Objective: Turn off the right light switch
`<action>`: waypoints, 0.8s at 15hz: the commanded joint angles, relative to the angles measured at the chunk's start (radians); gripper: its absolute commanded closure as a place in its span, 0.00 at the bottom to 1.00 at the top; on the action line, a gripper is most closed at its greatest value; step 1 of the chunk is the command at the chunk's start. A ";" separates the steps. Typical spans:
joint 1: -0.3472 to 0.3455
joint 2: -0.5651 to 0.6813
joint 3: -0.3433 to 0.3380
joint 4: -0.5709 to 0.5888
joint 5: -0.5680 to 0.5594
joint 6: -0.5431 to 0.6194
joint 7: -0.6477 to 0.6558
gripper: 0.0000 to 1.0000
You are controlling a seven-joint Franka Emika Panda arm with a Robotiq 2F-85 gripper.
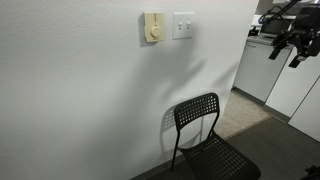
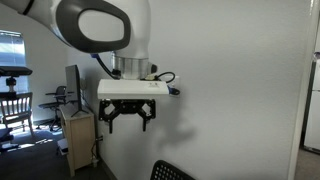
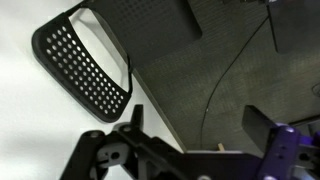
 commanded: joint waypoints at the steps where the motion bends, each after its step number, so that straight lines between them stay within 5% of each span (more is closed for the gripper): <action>1: -0.010 0.169 0.026 0.190 0.089 -0.180 -0.120 0.00; 2: -0.051 0.075 0.067 0.083 0.068 -0.093 -0.077 0.00; 7: -0.065 0.146 0.084 0.148 0.072 -0.134 -0.086 0.00; 12: -0.098 0.149 0.182 0.114 -0.093 0.152 -0.068 0.00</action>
